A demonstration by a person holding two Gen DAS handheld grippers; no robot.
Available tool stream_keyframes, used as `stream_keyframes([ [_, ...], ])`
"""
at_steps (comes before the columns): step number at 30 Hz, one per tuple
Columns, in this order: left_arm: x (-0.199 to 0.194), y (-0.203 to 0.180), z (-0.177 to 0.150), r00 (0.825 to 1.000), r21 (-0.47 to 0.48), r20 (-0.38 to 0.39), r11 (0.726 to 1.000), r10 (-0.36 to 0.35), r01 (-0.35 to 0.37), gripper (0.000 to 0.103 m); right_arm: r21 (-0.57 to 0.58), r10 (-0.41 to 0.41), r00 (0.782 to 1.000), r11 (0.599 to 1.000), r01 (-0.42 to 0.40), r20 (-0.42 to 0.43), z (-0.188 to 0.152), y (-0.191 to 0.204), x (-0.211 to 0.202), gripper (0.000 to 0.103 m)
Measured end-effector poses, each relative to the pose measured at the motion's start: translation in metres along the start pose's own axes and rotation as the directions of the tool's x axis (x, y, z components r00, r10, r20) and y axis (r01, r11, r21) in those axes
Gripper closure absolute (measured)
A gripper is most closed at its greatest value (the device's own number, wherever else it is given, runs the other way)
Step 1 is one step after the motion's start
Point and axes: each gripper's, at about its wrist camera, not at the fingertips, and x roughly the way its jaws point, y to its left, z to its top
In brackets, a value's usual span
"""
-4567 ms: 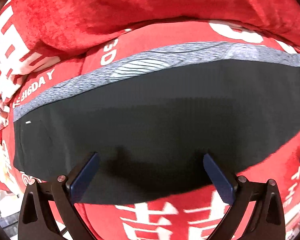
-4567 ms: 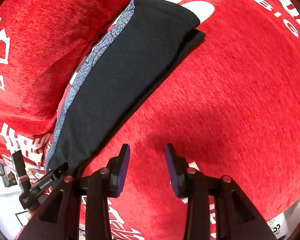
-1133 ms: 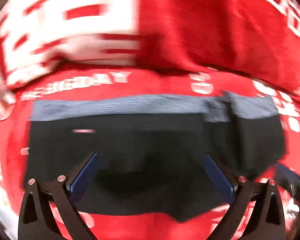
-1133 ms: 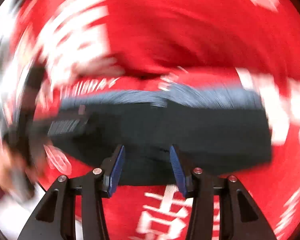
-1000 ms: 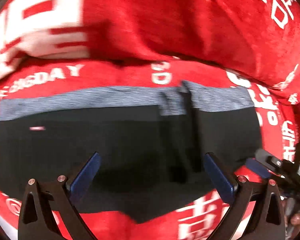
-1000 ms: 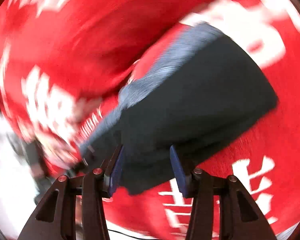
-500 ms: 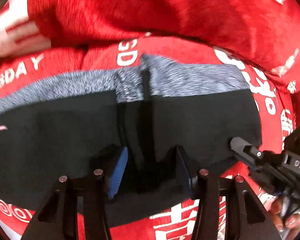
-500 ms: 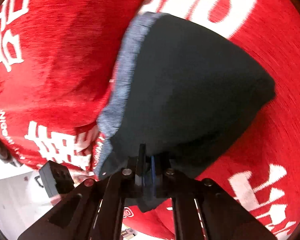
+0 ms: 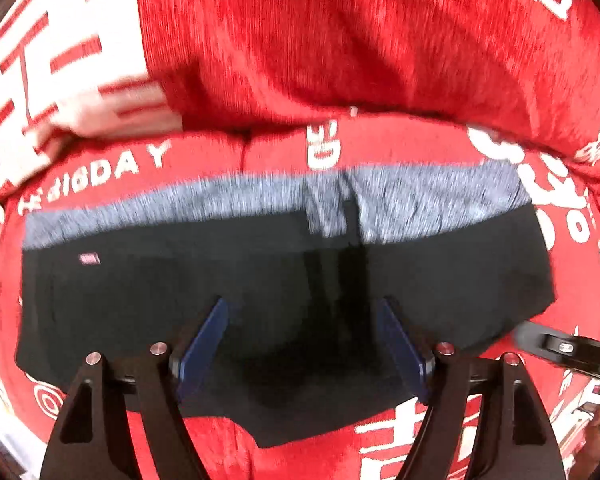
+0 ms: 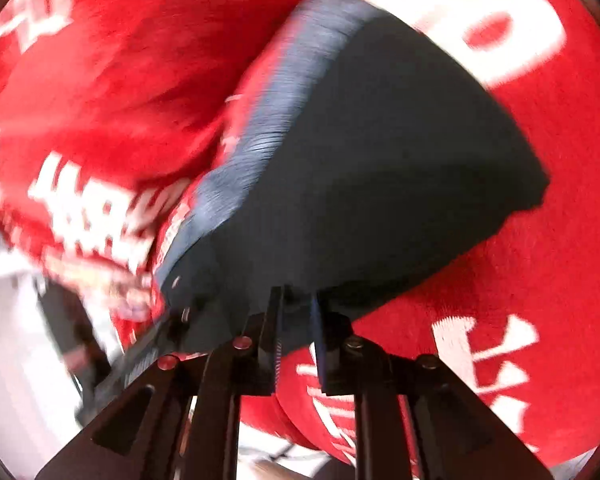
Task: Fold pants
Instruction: 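Lay the cuff over the waistband with the right tool while the left tool presses the waistband, then open the right tool and release the cuff onto the folded trousers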
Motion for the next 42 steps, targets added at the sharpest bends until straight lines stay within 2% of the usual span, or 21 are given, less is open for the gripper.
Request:
stream_keyframes([
  [3,-0.005,-0.01,0.016,0.999,0.005,0.033,1.0,-0.02,0.02,0.024,-0.136,-0.012,0.997,0.99,0.024,0.082,0.011,0.022,-0.036,0.086],
  [5,0.002,-0.023,0.026,0.999,0.019,0.03,1.0,-0.02,0.02,0.024,-0.187,-0.088,0.983,0.975,0.118,0.162,0.032,0.028,-0.052,0.086],
  [7,0.012,-0.037,0.033,0.999,0.036,0.032,0.999,-0.012,0.011,0.024,-0.172,-0.16,0.967,0.965,0.195,0.197,0.056,0.023,-0.054,0.089],
  [11,0.039,-0.054,0.033,0.999,0.031,0.027,0.999,0.042,-0.043,0.024,-0.187,-0.242,0.946,0.941,0.283,0.215,0.086,0.013,-0.036,0.089],
  [13,0.059,-0.05,0.026,0.996,0.017,-0.03,0.996,0.09,-0.089,0.024,-0.177,-0.25,0.947,0.942,0.286,0.201,0.093,0.003,-0.022,0.089],
  [15,0.066,-0.039,0.016,0.996,-0.016,-0.044,0.997,0.079,-0.08,0.013,-0.16,-0.287,0.943,0.936,0.313,0.17,0.097,-0.005,-0.002,0.089],
  [18,0.061,-0.029,0.007,0.996,-0.018,-0.054,0.997,0.077,-0.078,0.012,-0.185,-0.309,0.932,0.921,0.343,0.191,0.091,0.0,0.0,0.089],
  [21,0.052,-0.025,0.003,0.992,0.01,-0.068,0.994,0.108,-0.108,0.012,-0.233,-0.329,0.929,0.903,0.362,0.17,0.083,0.01,0.002,0.089],
  [28,0.036,-0.011,-0.006,0.988,0.016,-0.083,0.992,0.127,-0.127,0.012,-0.232,-0.339,0.931,0.903,0.363,0.137,0.062,0.029,-0.002,0.088],
  [34,0.022,0.005,-0.018,0.987,-0.009,-0.095,0.991,0.13,-0.132,0.012,-0.259,-0.355,0.928,0.891,0.372,0.112,0.031,0.045,0.002,0.075],
  [36,0.017,0.011,-0.023,0.987,-0.011,-0.095,0.991,0.132,-0.133,0.012,-0.26,-0.355,0.929,0.892,0.369,0.101,0.021,0.05,0.003,0.064],
  [42,0.004,0.038,-0.036,0.982,-0.047,-0.108,0.986,0.156,-0.162,0.012,-0.262,-0.384,0.92,0.883,0.39,0.078,-0.005,0.062,0.01,0.053],
])
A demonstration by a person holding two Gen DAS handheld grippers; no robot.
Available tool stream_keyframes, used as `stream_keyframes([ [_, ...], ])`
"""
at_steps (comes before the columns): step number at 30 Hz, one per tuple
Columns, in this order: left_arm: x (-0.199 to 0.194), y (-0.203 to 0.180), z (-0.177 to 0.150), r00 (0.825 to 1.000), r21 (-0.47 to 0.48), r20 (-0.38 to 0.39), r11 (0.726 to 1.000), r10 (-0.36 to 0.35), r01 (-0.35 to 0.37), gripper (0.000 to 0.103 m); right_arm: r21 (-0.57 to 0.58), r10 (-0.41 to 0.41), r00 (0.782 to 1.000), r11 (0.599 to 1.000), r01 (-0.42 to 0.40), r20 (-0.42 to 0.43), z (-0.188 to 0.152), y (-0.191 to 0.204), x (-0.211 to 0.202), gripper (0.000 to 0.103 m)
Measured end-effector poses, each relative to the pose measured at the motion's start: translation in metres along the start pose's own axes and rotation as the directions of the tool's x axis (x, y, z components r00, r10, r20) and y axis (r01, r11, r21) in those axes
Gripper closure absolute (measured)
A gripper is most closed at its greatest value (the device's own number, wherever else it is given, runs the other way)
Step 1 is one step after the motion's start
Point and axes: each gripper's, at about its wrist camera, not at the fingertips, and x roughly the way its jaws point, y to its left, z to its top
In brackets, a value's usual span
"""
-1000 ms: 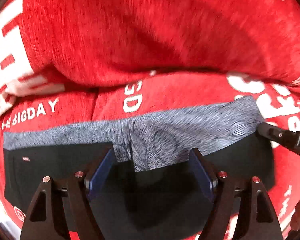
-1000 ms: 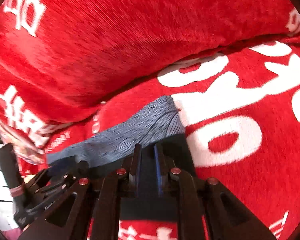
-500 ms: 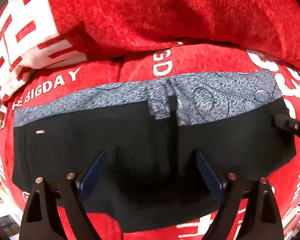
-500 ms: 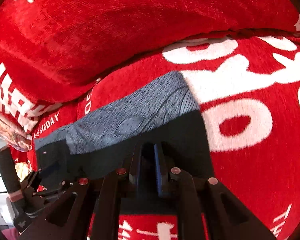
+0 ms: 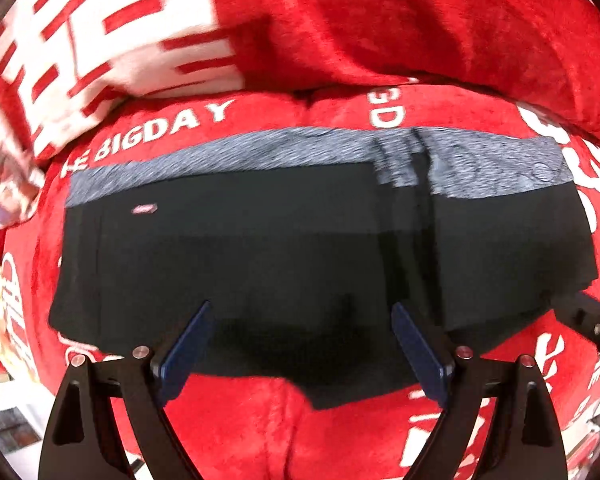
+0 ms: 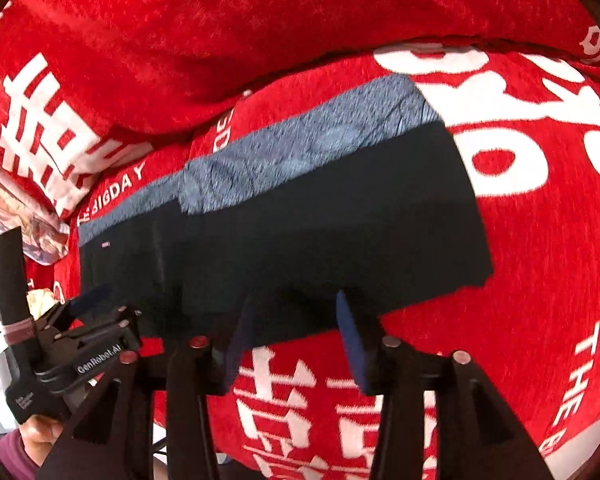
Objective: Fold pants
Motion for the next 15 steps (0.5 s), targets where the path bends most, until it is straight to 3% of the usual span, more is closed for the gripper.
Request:
stream_keyframes([
  [7,0.0,0.034,-0.018,1.0,-0.051,-0.015,0.999,-0.012,0.011,0.012,-0.031,-0.032,0.998,0.999,0.031,-0.058,-0.028,0.024,0.007,0.044],
  [9,-0.002,0.043,-0.023,1.0,-0.059,-0.016,0.998,-0.012,0.011,0.008,-0.044,-0.041,0.997,0.998,0.038,-0.068,-0.034,0.032,0.009,0.037],
  [10,-0.003,0.047,-0.025,1.0,-0.065,-0.018,0.998,-0.015,0.014,0.001,-0.049,-0.045,0.996,0.998,0.041,-0.072,-0.036,0.036,0.01,0.036],
  [15,-0.009,0.067,-0.034,1.0,-0.09,-0.015,0.996,-0.02,0.019,0.0,-0.08,-0.07,0.996,0.995,0.065,-0.063,-0.043,0.056,0.012,0.018],
])
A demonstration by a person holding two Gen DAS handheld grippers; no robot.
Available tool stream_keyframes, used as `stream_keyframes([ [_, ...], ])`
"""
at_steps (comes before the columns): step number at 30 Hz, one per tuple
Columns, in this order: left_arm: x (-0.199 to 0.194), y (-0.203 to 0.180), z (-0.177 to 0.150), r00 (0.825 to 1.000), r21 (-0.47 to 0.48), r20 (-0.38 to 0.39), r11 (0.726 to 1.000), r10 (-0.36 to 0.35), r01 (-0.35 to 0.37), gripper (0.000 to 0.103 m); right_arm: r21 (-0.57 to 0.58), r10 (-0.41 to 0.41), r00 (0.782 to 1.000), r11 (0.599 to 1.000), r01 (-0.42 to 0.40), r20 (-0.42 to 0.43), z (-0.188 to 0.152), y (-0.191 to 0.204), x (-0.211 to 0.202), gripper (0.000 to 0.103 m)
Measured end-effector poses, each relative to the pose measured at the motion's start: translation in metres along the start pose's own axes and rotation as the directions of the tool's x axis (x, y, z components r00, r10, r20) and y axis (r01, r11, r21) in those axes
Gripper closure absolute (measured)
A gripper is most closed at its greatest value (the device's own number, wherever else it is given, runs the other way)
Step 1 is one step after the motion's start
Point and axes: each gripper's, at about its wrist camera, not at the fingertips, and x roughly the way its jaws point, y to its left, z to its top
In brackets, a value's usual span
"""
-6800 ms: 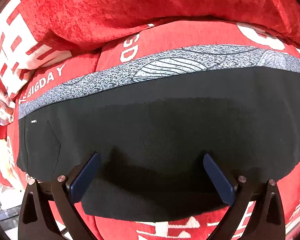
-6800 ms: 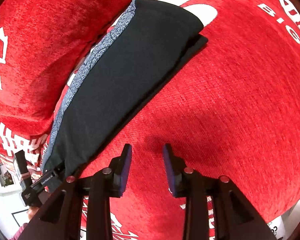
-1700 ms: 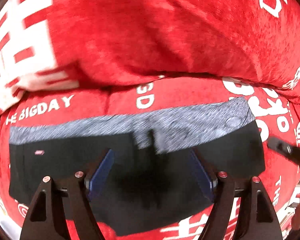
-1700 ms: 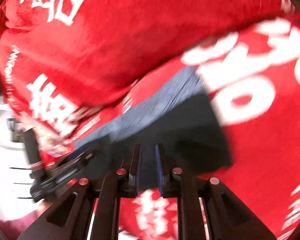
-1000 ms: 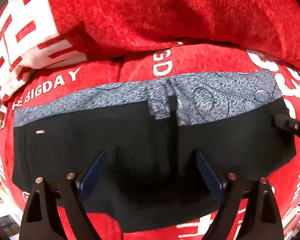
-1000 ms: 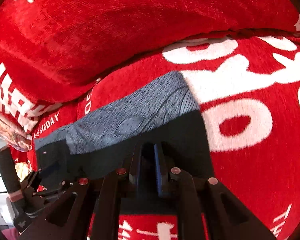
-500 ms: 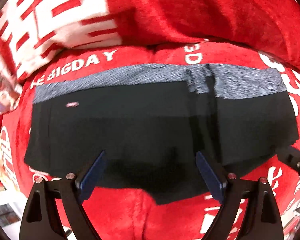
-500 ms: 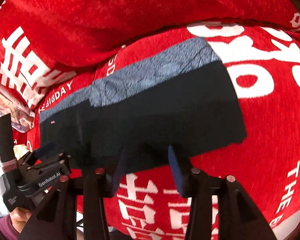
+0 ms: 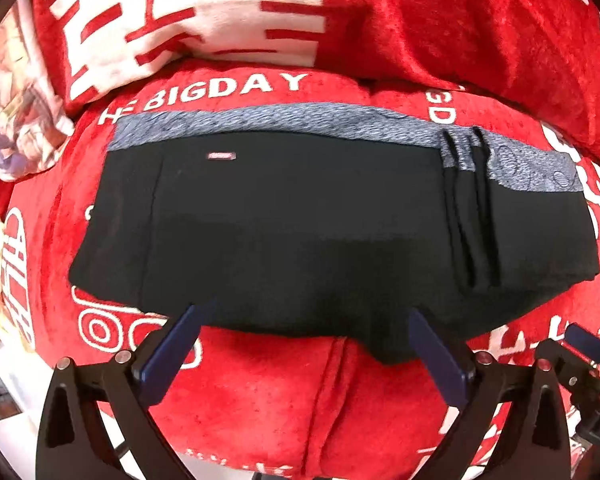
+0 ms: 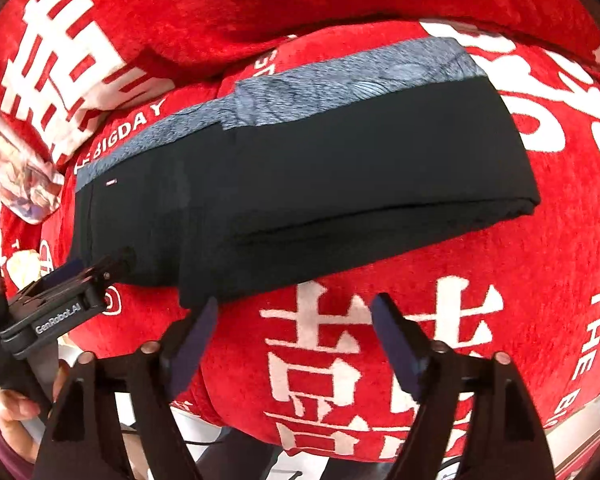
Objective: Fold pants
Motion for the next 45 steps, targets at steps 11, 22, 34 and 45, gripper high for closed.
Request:
stream_keyframes([
  [11,0.003,0.042,-0.002,0.999,-0.064,-0.041,0.998,-0.006,0.003,0.0,-0.099,-0.053,0.997,0.994,0.046,-0.059,-0.005,0.043,0.013,0.0],
  [22,0.003,0.075,-0.006,0.998,-0.109,-0.042,0.993,-0.049,0.045,0.0,-0.116,-0.063,0.988,0.992,0.047,-0.138,-0.013,0.067,0.032,0.0],
  [34,0.006,0.101,-0.02,0.998,-0.152,-0.052,0.988,-0.04,0.031,0.0,-0.221,-0.168,0.979,0.965,0.14,-0.116,-0.014,0.093,0.035,0.0],
  [45,0.012,0.107,-0.025,0.997,-0.155,-0.079,0.988,-0.009,-0.003,0.0,-0.302,-0.223,0.972,0.934,0.191,-0.075,-0.014,0.106,0.033,0.0],
])
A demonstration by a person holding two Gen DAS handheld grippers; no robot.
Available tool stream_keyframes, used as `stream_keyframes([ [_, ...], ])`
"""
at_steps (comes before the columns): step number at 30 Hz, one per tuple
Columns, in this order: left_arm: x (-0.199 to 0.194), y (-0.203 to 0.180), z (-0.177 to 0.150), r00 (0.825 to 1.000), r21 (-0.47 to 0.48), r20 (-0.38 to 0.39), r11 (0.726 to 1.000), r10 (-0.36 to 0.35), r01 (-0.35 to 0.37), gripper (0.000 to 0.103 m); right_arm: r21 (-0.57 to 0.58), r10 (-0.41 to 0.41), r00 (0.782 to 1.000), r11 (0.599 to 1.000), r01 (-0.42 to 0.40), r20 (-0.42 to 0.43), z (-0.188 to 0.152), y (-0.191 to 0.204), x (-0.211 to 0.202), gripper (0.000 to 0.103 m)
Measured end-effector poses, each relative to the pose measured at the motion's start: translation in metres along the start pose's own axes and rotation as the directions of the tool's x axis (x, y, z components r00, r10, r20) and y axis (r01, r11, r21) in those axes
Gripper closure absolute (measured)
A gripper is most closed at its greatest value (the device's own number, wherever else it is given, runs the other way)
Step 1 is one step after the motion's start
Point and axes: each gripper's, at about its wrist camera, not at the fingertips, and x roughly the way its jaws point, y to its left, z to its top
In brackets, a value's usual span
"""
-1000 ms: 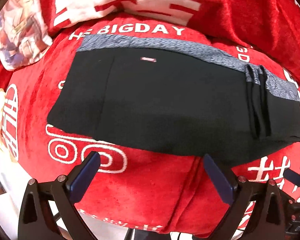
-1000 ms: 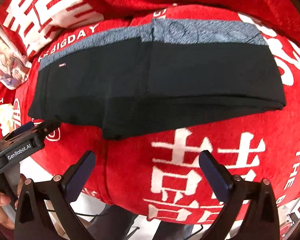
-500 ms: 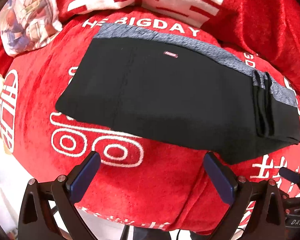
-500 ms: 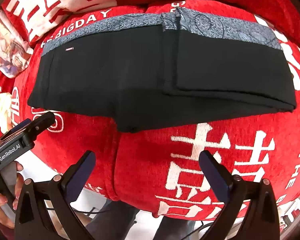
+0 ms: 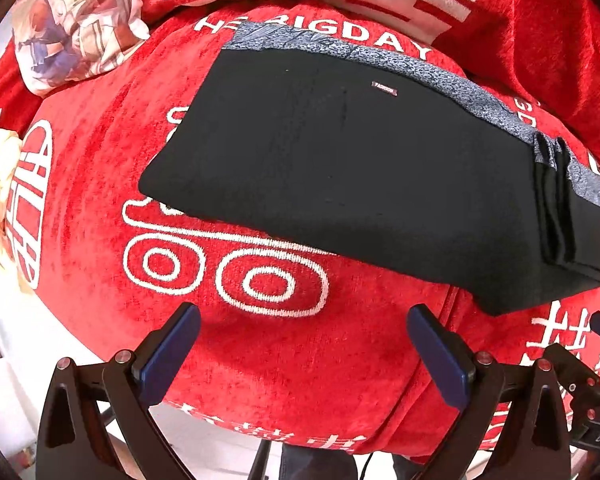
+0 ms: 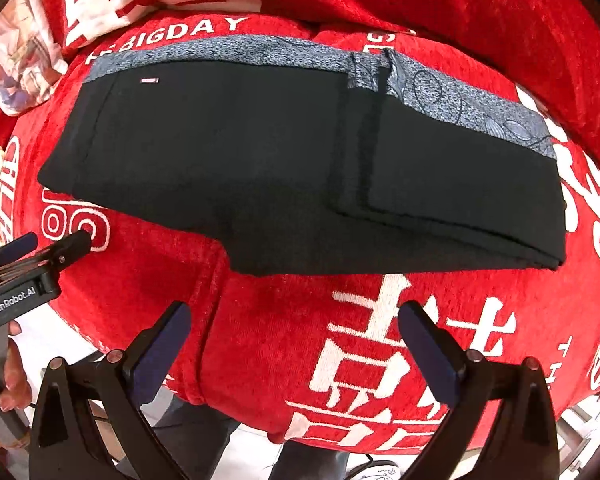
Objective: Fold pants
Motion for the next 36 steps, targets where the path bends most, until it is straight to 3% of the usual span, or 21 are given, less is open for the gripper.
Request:
stream_keyframes([
  [26,0.002,0.01,0.004,1.0,-0.019,0.005,1.0,-0.012,0.012,0.0,0.015,-0.002,1.0,1.0,0.002,-0.02,-0.001,0.008,0.01,0.0],
  [33,0.008,0.03,0.005,0.998,-0.091,-0.004,0.994,-0.063,0.062,0.0,0.018,0.019,0.999,1.0,-0.019,-0.029,0.002,0.013,0.015,0.0],
  [36,0.012,0.044,0.007,0.992,-0.147,-0.003,0.981,-0.129,0.127,0.0,0.02,0.029,0.999,0.999,-0.029,-0.034,0.004,0.013,0.017,0.0],
])
